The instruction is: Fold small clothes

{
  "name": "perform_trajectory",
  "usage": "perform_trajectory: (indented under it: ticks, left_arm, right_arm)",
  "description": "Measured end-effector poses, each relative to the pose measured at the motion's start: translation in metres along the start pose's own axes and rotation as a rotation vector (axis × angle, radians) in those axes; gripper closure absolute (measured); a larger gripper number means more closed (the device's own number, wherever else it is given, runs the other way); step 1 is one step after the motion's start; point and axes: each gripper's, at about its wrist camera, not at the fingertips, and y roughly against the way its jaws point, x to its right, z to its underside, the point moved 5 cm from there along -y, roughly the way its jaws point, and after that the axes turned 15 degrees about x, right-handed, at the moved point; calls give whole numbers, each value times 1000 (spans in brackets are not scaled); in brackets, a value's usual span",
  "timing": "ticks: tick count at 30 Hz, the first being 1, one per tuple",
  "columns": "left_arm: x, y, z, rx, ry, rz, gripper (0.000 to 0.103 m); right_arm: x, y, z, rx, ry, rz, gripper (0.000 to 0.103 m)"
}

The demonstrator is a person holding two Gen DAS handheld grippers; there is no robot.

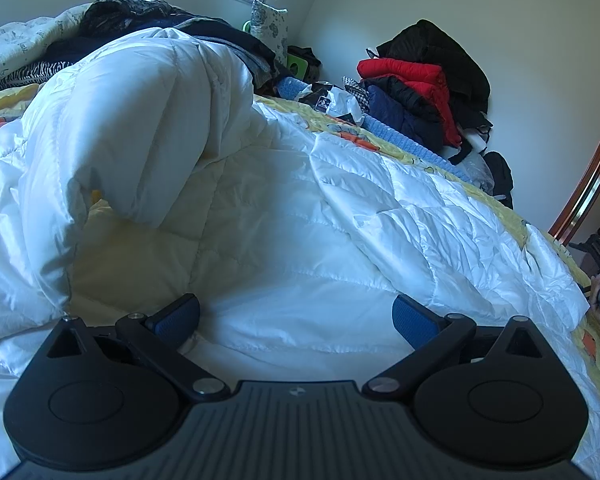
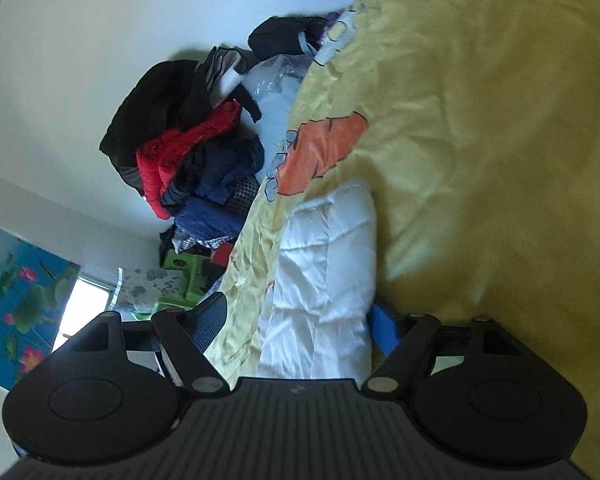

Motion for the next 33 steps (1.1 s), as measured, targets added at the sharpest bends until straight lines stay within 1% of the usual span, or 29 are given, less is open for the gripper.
perform_trajectory:
  ticks: [1, 2, 3, 4, 5, 6, 10, 12, 14, 18, 21, 22, 24, 26, 28, 29, 31, 32, 33]
  left_arm:
    - [0, 0, 0, 0, 0, 0, 0]
    - [0, 0, 0, 0, 0, 0, 0]
    - [0, 0, 0, 0, 0, 0, 0]
    - [0, 0, 0, 0, 0, 0, 0]
    - [0, 0, 0, 0, 0, 0, 0]
    - [0, 0, 0, 0, -1, 0, 0]
    - [0, 0, 0, -1, -3, -2, 0]
    - [1, -2, -1, -2, -7, -5, 0]
    - [2, -1, -1, -4, -14, -9, 0]
    - [7, -1, -1, -16, -53, -28, 0]
    - [15, 2, -5, -45, -92, -64, 0]
    - [19, 3, -8, -52, -91, -63, 0]
    - [29, 9, -18, -50, -60, -32, 0]
    - [38, 18, -30, -32, -6, 17, 0]
    - [45, 23, -38, -54, 69, 70, 0]
    - [47, 25, -41, -71, 127, 106, 0]
    - [48, 31, -45, -84, 238, 179, 0]
    - [48, 34, -47, -80, 285, 204, 0]
    - [46, 37, -47, -64, 317, 213, 0]
  right_arm:
    - [-2, -4, 2, 4, 43, 21, 36]
    - [-3, -6, 4, 2, 86, 41, 48]
    - [-3, -8, 8, -7, 126, 53, 64]
    - [-2, -10, 10, -12, 152, 66, 71]
    - [0, -10, 11, -7, 163, 69, 83]
    - [2, -9, 11, 2, 162, 62, 86]
    - [-2, 0, 14, 19, 189, 37, 91]
    - [-15, 7, 15, 24, 206, -8, 92]
    - [-32, 20, 18, 33, 231, -66, 93]
    - [-84, 60, 29, 29, 324, -204, 93]
    - [-126, 103, 55, -3, 436, -324, 93]
    - [-140, 119, 68, -22, 490, -368, 93]
    - [-165, 152, 98, -39, 621, -439, 93]
    - [-186, 187, 138, -32, 800, -509, 93]
    - [-199, 222, 180, 6, 958, -579, 93]
    - [-201, 238, 200, -3, 992, -616, 93]
    - [-203, 262, 239, -62, 1035, -676, 93]
    - [-201, 272, 262, -80, 1112, -693, 94]
    - [-198, 284, 288, -78, 1214, -713, 93]
